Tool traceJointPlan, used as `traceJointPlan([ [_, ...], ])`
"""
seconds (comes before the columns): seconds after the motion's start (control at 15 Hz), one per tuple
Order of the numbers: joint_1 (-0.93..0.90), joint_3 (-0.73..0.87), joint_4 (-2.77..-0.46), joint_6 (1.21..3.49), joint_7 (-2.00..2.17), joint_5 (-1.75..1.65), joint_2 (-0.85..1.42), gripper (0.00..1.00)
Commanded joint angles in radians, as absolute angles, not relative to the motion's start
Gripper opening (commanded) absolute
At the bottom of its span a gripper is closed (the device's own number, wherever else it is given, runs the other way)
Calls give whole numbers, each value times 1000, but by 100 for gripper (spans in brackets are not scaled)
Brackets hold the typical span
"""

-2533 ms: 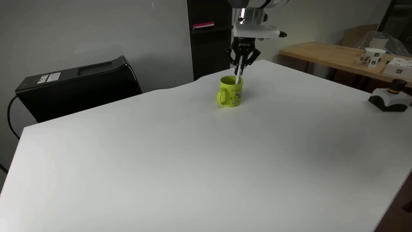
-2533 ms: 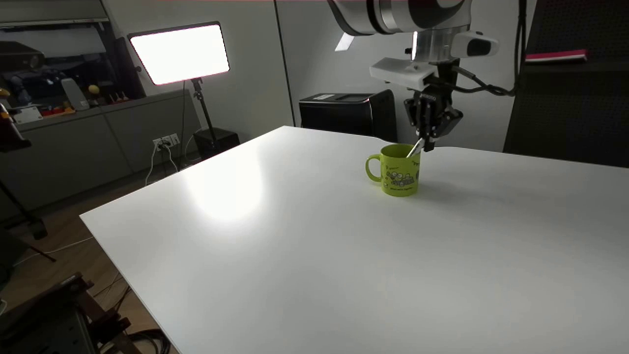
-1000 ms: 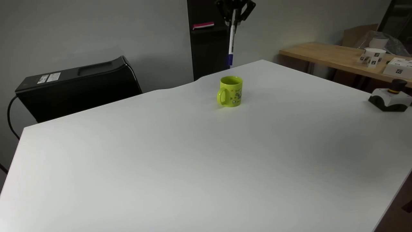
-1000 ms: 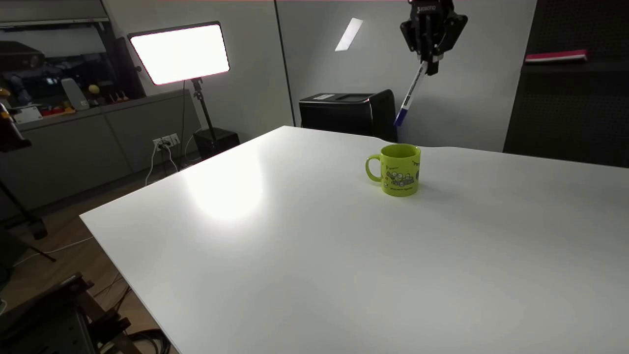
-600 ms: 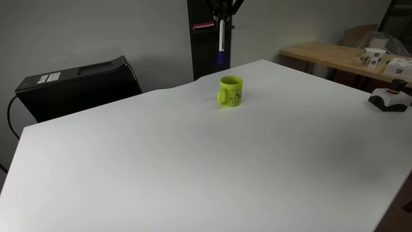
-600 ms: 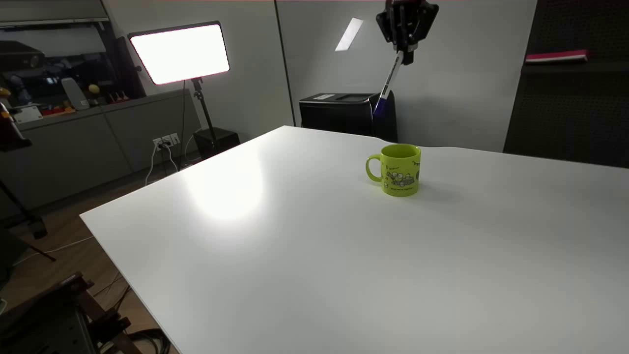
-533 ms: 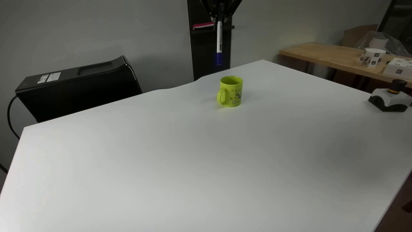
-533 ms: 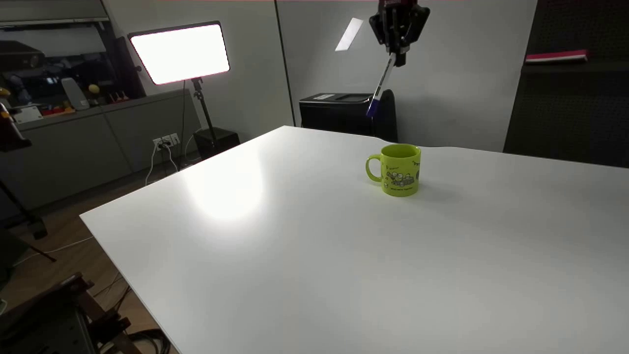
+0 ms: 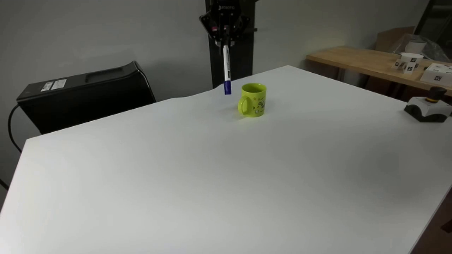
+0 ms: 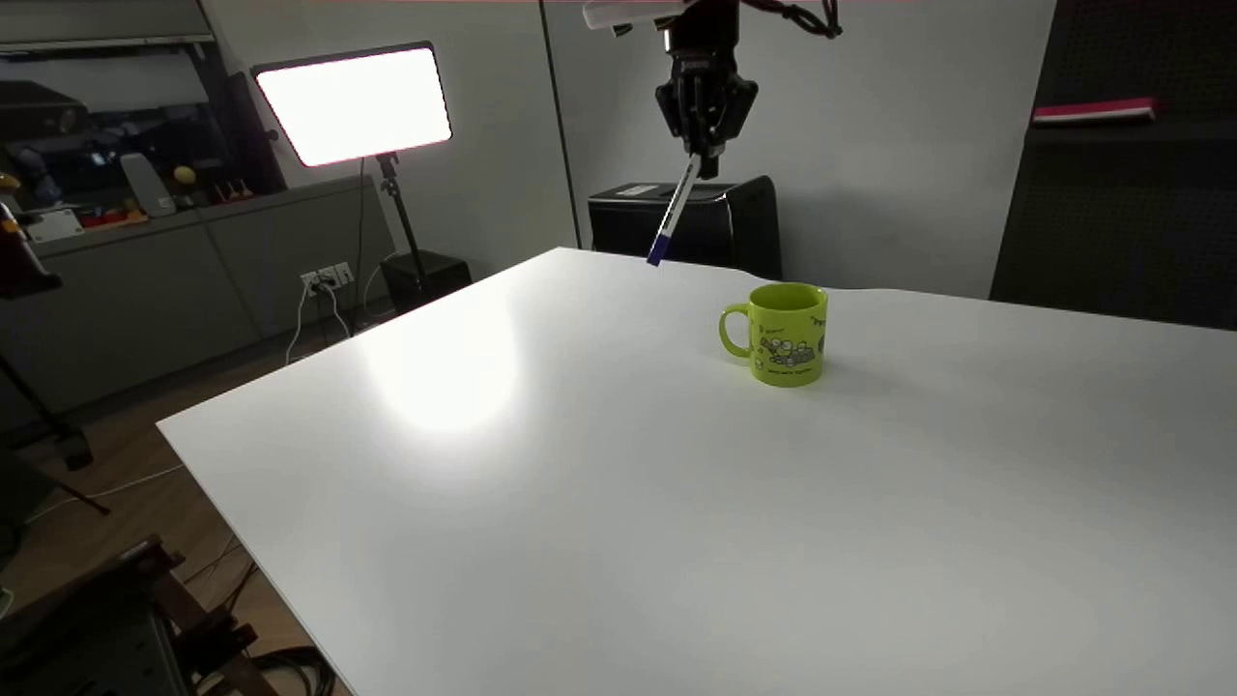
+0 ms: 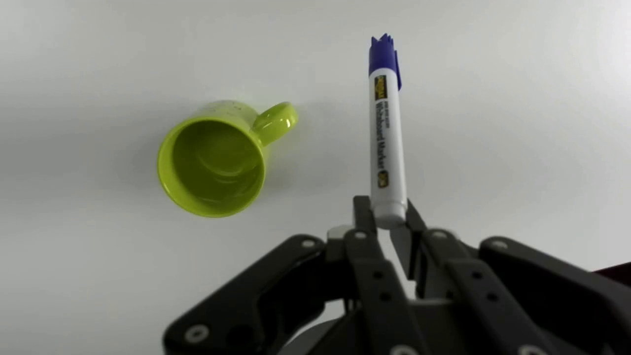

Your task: Put the marker on the table

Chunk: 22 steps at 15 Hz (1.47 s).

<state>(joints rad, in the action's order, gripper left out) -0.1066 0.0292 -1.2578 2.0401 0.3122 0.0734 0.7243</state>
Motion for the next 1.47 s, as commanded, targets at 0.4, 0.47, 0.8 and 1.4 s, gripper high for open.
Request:
traceJointPlan([
  [0.4, -104, -12, -1479, 2085, 295, 98, 690, 4],
  [0.47, -103, -16, -1493, 2092, 291, 102, 691, 4],
  [0.8, -106, -44, -1579, 2150, 255, 129, 686, 4],
  [1.4, -121, -68, -1661, 2170, 223, 145, 704, 4],
])
